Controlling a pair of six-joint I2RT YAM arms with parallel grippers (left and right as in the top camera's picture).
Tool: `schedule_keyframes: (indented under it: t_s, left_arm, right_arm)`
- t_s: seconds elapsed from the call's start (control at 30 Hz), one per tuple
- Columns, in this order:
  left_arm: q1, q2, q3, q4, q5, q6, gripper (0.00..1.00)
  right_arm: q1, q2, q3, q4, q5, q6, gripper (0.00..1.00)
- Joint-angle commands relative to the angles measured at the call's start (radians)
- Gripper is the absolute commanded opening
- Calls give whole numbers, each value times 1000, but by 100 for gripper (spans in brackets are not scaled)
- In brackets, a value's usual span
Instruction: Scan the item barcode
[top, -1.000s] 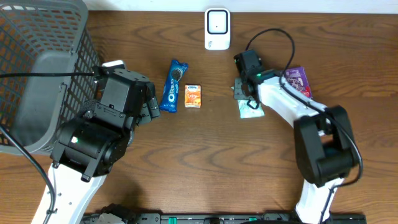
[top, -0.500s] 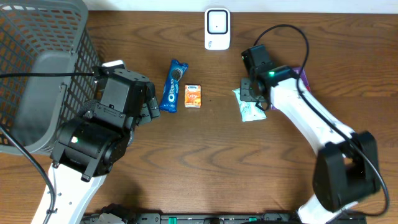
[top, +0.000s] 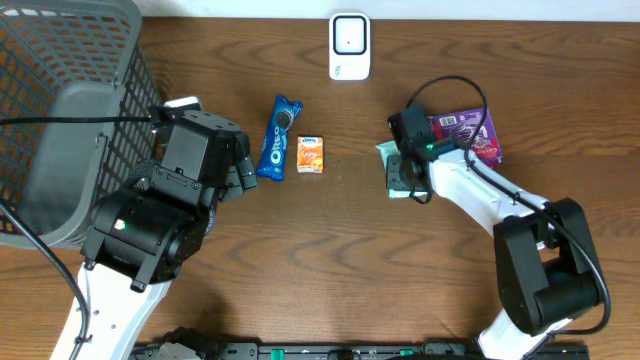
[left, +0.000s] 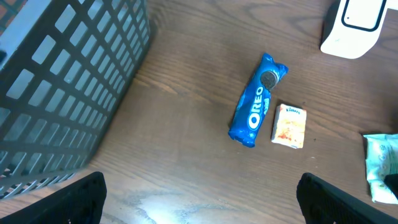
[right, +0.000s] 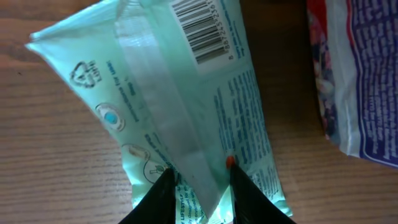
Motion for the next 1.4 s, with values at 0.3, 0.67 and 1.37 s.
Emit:
schedule_keyframes:
  t_s: [0.3,0.67,1.37]
  left_arm:
    - [6,-1,5,-2,-10,10,98]
    - [6,-1,5,-2,-10,10,98]
    - [6,-1,5,-2,-10,10,98]
  right_arm:
    - [23,13,-41,120,-212,352,45]
    - [4,12,167,93,-182,187,54]
    - [84,17,23,83,-26,188,25]
